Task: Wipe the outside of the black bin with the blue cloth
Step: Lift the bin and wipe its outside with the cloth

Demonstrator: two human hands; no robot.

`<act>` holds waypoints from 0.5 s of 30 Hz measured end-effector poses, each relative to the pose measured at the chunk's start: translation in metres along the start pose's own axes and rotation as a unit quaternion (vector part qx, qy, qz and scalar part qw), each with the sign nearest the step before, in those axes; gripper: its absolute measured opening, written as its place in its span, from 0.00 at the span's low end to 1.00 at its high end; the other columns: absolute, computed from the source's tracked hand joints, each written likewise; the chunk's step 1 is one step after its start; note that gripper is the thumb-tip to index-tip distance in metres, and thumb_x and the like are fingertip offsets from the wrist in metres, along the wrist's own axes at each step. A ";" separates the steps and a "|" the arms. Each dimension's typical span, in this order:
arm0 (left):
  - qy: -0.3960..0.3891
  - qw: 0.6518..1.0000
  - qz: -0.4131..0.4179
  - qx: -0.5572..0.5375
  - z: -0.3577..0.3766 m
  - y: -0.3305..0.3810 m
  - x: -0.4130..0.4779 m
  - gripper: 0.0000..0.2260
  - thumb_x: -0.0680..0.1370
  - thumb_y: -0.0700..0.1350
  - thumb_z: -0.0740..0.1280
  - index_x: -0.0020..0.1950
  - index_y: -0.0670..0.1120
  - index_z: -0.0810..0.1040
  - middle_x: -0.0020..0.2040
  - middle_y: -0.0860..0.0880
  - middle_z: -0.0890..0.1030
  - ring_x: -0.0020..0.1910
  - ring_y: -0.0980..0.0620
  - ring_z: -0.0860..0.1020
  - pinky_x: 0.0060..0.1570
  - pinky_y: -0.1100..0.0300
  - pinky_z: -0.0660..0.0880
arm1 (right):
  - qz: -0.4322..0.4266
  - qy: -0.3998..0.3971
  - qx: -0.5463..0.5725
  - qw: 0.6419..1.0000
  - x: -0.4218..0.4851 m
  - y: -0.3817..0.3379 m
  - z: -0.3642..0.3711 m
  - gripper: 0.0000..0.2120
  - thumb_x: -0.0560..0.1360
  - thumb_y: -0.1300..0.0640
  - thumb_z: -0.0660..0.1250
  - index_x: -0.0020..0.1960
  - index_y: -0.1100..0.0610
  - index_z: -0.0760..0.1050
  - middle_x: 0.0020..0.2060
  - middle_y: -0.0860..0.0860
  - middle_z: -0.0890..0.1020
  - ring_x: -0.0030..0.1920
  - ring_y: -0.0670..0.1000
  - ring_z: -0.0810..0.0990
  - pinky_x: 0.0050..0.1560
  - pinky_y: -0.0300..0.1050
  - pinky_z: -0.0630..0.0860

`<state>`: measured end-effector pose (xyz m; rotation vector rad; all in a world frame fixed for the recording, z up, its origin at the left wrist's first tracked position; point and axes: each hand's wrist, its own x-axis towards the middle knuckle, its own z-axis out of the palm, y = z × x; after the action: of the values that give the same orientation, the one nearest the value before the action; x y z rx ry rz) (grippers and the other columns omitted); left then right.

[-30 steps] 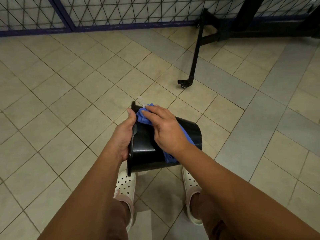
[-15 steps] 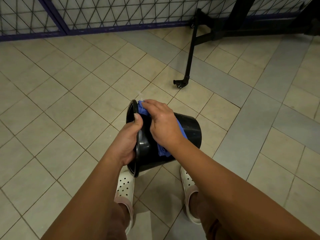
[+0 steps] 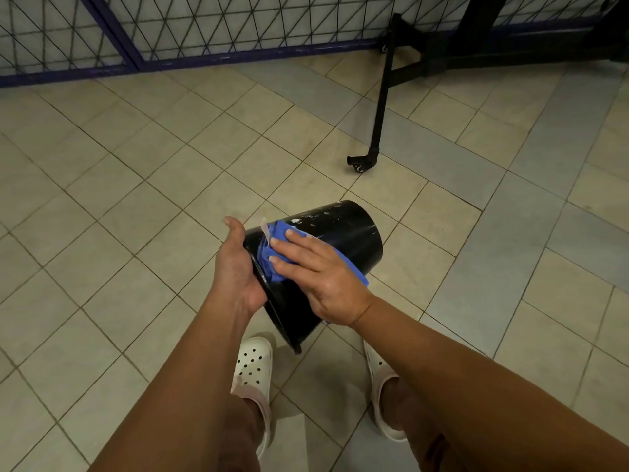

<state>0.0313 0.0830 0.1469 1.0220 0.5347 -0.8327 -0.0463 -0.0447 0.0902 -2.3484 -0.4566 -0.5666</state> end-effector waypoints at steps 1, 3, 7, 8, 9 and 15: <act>-0.001 1.000 0.001 0.003 0.000 0.000 0.000 0.46 0.74 0.75 0.50 0.66 0.35 0.76 0.61 0.34 0.80 0.61 0.37 0.80 0.65 0.45 0.74 | 0.000 0.008 -0.007 1.000 0.000 -0.003 0.002 0.15 0.77 0.66 0.61 0.63 0.62 0.75 0.65 0.58 0.74 0.70 0.59 0.66 0.67 0.58 0.66; 0.006 1.000 0.009 0.009 0.000 0.000 -0.002 0.45 0.74 0.75 0.50 0.64 0.36 0.77 0.59 0.36 0.82 0.59 0.39 0.82 0.61 0.48 0.77 | 0.009 0.020 -0.016 1.000 0.007 -0.010 0.006 0.15 0.78 0.65 0.60 0.63 0.62 0.75 0.65 0.58 0.74 0.70 0.59 0.67 0.66 0.59 0.67; 0.006 0.999 0.031 0.008 0.006 -0.004 -0.005 0.40 0.77 0.71 0.52 0.64 0.38 0.78 0.58 0.39 0.83 0.56 0.43 0.83 0.57 0.53 0.78 | 0.068 0.024 -0.021 0.997 0.026 -0.017 0.008 0.16 0.78 0.63 0.57 0.64 0.62 0.74 0.64 0.57 0.75 0.68 0.58 0.69 0.69 0.57 0.65; 0.007 0.999 0.037 -0.004 0.007 -0.005 -0.004 0.38 0.78 0.70 0.53 0.65 0.38 0.77 0.60 0.39 0.82 0.57 0.43 0.83 0.58 0.52 0.77 | 0.090 0.027 -0.024 0.995 0.028 -0.016 0.007 0.17 0.76 0.65 0.59 0.64 0.62 0.74 0.64 0.57 0.76 0.68 0.58 0.70 0.69 0.57 0.64; 0.004 0.999 0.037 -0.012 0.008 -0.006 -0.003 0.37 0.78 0.70 0.53 0.67 0.39 0.77 0.61 0.39 0.82 0.58 0.42 0.82 0.59 0.51 0.77 | 0.116 0.033 -0.028 0.992 0.029 -0.013 0.005 0.18 0.75 0.67 0.60 0.64 0.62 0.74 0.64 0.57 0.76 0.68 0.58 0.70 0.70 0.57 0.63; 0.026 0.998 0.044 0.031 0.011 -0.001 -0.006 0.36 0.79 0.68 0.52 0.63 0.38 0.77 0.54 0.36 0.84 0.52 0.39 0.84 0.48 0.47 0.80 | 0.218 0.087 -0.039 0.971 0.015 -0.002 0.001 0.19 0.74 0.65 0.56 0.63 0.62 0.74 0.64 0.57 0.75 0.69 0.58 0.68 0.71 0.60 0.60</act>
<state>0.0272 0.0746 0.1557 1.1201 0.5076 -0.7504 -0.0346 -0.0399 0.0985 -2.3448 0.1638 -0.5771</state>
